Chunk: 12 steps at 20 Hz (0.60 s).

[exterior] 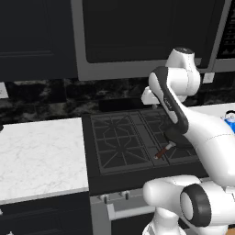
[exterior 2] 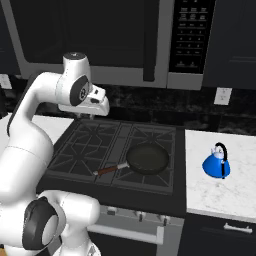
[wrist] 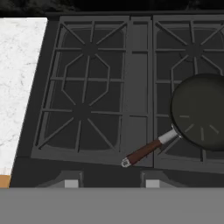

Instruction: Pick the kettle from the counter and place it on a stove burner. Then turn the burner on.

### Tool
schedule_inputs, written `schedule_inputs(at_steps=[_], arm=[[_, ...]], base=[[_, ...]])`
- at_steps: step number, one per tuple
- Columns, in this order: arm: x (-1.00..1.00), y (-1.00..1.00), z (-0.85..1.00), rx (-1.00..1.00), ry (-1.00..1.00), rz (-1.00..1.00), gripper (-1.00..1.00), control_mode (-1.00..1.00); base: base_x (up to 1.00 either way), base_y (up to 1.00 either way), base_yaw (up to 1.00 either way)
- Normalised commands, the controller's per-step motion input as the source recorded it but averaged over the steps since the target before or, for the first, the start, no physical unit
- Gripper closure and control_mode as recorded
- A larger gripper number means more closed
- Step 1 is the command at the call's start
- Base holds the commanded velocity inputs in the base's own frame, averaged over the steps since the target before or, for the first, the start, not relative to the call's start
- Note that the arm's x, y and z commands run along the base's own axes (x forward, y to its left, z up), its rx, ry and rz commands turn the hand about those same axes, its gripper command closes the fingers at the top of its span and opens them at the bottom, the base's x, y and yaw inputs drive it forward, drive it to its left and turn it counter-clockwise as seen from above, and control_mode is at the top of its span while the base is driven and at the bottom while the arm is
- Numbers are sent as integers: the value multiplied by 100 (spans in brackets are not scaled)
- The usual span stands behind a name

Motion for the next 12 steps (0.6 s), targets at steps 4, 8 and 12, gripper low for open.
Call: schedule_inputs(at_steps=[4, 8, 12], arm=[[-10, 0, 0, 0, -1, 0, -100, -100], [-62, -47, 0, 0, -9, -5, -100, -100], [-49, -71, 0, 0, -9, -6, -100, -100]], base=[[0, 0, 0], [0, 0, 0], [0, 0, 0]])
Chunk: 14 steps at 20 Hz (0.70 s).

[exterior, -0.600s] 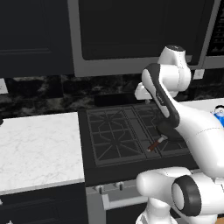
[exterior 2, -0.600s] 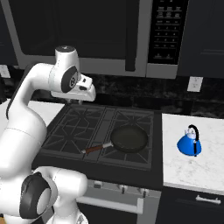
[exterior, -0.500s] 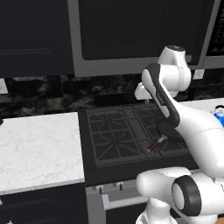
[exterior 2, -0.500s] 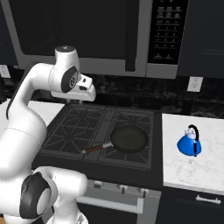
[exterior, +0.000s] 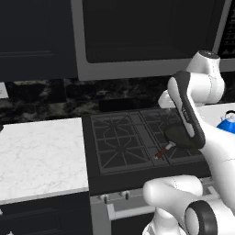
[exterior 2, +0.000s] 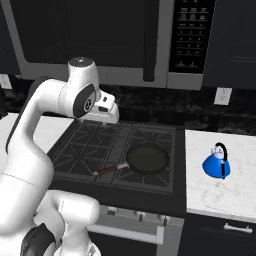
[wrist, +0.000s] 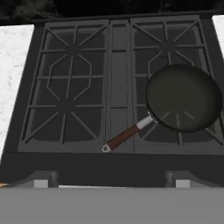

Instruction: Pick the kettle from the counter and place it on a stove burner. Then turn the burner on.

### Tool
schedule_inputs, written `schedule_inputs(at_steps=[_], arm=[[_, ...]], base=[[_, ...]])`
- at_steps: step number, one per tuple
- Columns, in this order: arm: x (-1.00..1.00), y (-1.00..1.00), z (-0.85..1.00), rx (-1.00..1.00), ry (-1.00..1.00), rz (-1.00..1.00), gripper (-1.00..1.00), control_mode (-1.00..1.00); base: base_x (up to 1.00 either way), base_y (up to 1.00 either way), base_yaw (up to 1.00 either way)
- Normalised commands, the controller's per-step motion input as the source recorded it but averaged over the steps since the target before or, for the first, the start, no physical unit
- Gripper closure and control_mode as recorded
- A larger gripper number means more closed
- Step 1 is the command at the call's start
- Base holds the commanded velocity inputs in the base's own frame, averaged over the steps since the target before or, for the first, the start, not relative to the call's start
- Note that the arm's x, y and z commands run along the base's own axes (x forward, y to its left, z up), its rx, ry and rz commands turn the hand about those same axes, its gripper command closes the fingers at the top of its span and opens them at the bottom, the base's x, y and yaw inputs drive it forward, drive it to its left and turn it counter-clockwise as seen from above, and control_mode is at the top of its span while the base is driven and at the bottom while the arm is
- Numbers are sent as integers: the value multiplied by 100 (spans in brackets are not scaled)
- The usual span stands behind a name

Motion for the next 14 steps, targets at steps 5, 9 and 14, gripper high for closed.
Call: schedule_inputs(at_steps=[5, 9, 14], arm=[[-42, -80, 6, 0, -7, -6, -100, -100], [-41, -74, 0, 0, -10, -11, -100, -100], [-37, -96, 0, 0, -8, -11, -100, -100]], base=[[0, 0, 0], [0, 0, 0], [0, 0, 0]])
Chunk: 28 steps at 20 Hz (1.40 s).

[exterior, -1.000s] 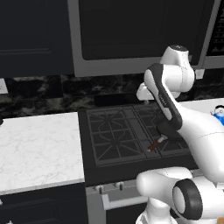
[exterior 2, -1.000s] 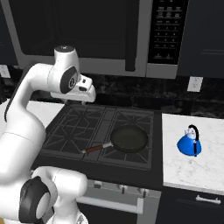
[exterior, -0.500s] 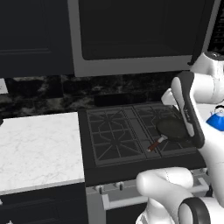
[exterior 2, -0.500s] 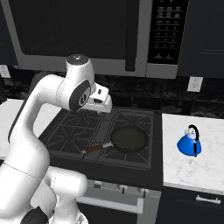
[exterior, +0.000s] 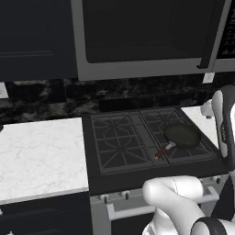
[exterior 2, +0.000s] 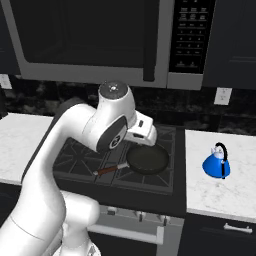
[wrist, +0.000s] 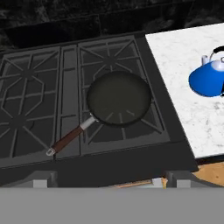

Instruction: Pick the kettle from the counter and place it on a stove burner. Then turn the burner on.

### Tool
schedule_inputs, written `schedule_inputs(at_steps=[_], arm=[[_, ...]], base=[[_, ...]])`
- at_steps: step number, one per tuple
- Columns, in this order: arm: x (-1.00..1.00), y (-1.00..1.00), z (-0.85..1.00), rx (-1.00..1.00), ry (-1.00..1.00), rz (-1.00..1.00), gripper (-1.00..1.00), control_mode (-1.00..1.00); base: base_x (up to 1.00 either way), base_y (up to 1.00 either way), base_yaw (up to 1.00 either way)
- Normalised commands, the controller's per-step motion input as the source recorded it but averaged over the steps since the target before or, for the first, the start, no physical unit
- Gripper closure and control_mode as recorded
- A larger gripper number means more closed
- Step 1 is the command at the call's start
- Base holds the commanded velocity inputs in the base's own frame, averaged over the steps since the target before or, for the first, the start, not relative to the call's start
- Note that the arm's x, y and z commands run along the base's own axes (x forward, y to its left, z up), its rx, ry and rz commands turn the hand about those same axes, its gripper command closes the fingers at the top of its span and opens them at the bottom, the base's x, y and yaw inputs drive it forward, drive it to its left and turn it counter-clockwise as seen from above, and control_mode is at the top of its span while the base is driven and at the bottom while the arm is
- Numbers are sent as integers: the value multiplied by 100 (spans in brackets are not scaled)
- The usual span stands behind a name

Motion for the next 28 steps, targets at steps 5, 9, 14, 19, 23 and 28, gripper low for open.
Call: schedule_inputs(at_steps=[5, 9, 14, 19, 23, 28], arm=[[-4, -100, 3, 0, -2, -8, -100, -100], [-12, -100, 0, -1, -2, -1, -100, -100], [22, -100, -1, 0, 1, 0, -100, -100], [60, -100, -15, 10, 1, 13, -100, -100], [65, -72, -31, 1, 3, 12, -100, -100], [46, -13, -36, -5, 8, 3, -100, -100]], base=[[0, 0, 0], [0, 0, 0], [0, 0, 0], [0, 0, 0], [0, 0, 0], [0, 0, 0]])
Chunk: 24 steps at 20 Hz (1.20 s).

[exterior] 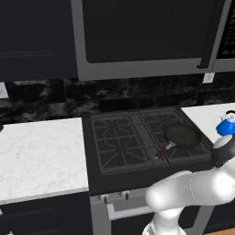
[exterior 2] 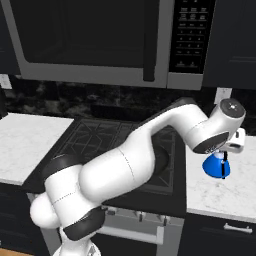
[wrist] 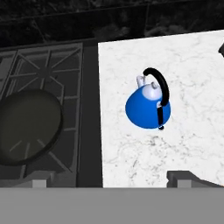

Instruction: Pick the kettle from the counter and place it on a stove burner. Then turn the burner on.

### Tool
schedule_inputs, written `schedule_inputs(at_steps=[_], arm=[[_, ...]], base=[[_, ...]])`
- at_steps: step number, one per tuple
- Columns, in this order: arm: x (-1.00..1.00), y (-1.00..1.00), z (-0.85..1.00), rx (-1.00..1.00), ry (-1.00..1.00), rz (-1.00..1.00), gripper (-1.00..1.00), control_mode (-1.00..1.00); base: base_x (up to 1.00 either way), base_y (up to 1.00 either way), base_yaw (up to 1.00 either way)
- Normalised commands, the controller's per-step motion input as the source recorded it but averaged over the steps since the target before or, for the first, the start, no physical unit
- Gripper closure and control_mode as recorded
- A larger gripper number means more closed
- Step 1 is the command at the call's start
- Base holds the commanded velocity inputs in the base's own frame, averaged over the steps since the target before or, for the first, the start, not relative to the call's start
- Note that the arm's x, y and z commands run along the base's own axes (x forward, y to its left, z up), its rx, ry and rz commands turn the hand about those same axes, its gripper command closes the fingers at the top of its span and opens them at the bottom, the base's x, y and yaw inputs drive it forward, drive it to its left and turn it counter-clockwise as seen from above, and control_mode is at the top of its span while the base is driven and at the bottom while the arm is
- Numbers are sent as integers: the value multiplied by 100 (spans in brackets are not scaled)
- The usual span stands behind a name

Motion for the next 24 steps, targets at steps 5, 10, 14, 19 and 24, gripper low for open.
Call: schedule_inputs(at_steps=[5, 10, 14, 19, 24], arm=[[16, 1, -21, -2, 17, 0, -100, -100], [14, 0, -33, 0, 13, 0, -100, -100], [16, -12, -42, 0, 0, 0, -100, -100], [11, -52, -17, 1, -9, 1, -100, -100], [23, -28, -13, 0, -8, 6, -100, -100]], base=[[0, 0, 0], [0, 0, 0], [0, 0, 0], [0, 0, 0], [0, 0, 0]])
